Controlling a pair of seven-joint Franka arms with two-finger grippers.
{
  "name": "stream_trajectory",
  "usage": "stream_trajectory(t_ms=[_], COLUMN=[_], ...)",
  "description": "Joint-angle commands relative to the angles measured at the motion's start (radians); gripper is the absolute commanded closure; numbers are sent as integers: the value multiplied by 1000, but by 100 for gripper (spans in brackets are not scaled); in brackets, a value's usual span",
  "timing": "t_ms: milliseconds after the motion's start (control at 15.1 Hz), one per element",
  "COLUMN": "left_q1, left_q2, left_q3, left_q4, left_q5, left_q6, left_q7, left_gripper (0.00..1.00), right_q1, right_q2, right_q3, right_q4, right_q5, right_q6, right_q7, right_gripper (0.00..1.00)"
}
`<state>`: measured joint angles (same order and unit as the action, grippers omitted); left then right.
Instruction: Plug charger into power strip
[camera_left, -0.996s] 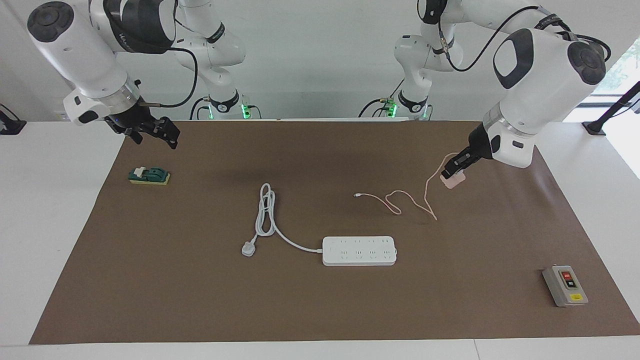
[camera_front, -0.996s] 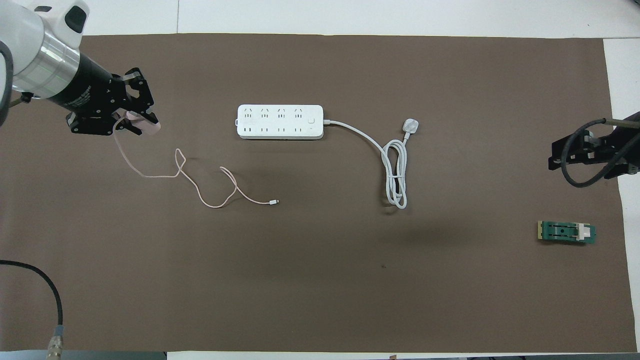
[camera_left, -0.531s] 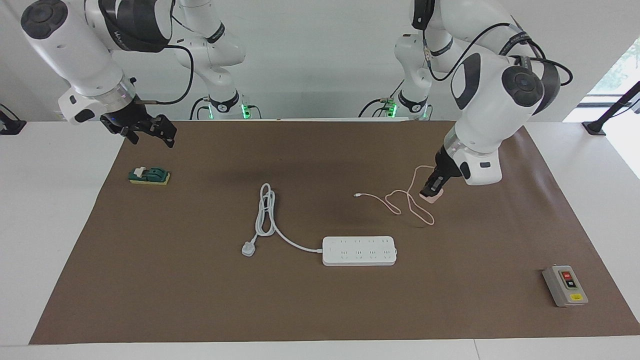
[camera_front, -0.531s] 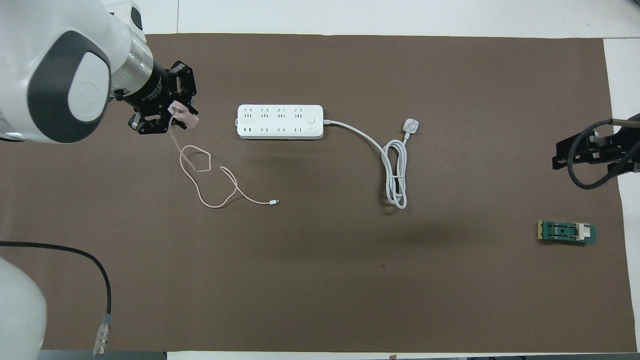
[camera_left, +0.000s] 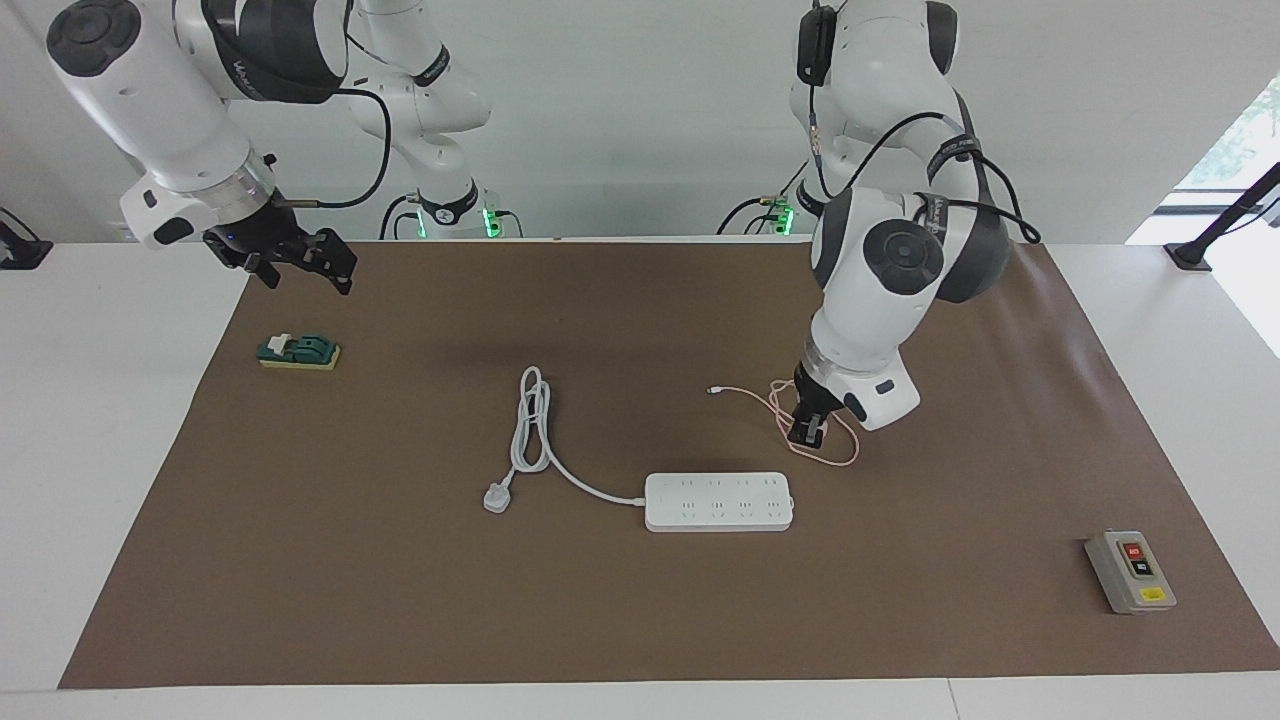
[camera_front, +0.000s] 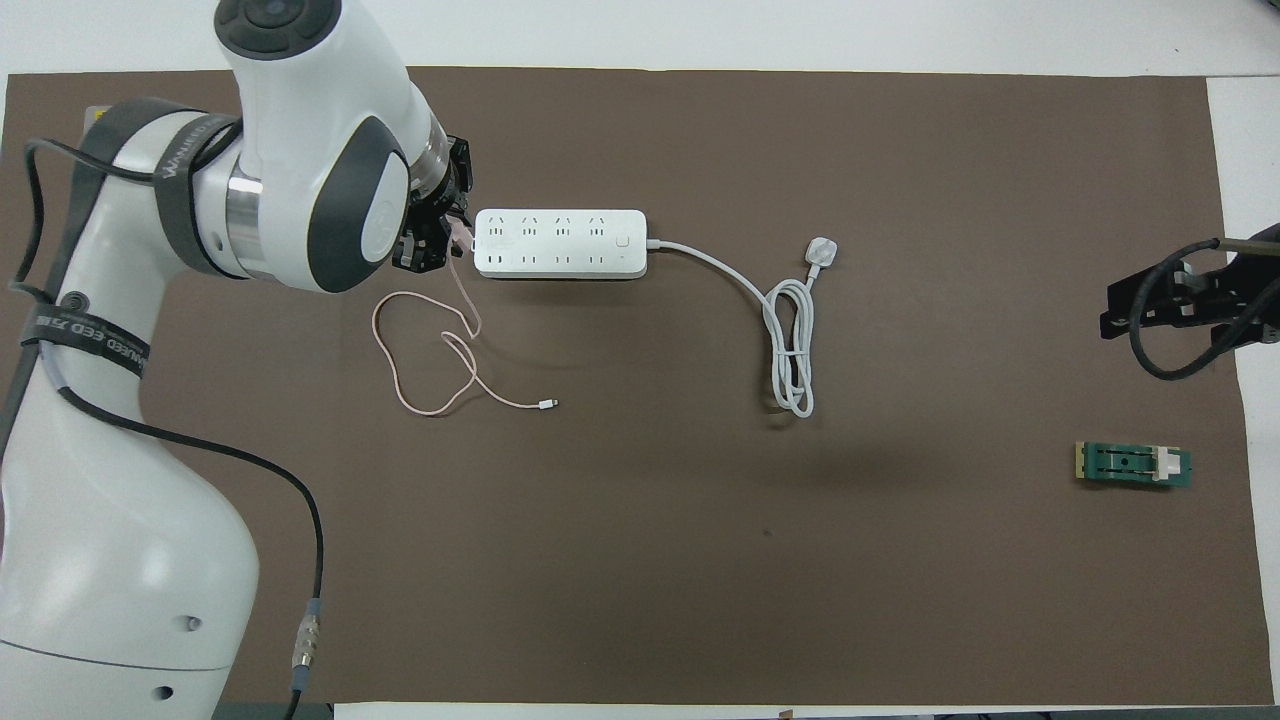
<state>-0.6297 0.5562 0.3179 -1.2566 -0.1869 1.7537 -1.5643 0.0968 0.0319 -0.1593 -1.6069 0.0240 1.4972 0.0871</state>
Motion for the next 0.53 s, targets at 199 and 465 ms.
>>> stream_trajectory(t_ms=[199, 465], left_q1=[-28, -39], left_q2=[54, 113], left_q3=[10, 1], left_q4=[31, 31], left_q5=[40, 30], left_q6=[44, 111], left_q7=[-239, -263], left_gripper=[100, 100], right_q1=[-14, -14], right_q2=[-6, -6], right_q3=[15, 15], right_q4=[5, 5], right_q5=[-12, -12], right_q6=[-12, -14], right_q7=[-27, -29], right_gripper=[0, 0])
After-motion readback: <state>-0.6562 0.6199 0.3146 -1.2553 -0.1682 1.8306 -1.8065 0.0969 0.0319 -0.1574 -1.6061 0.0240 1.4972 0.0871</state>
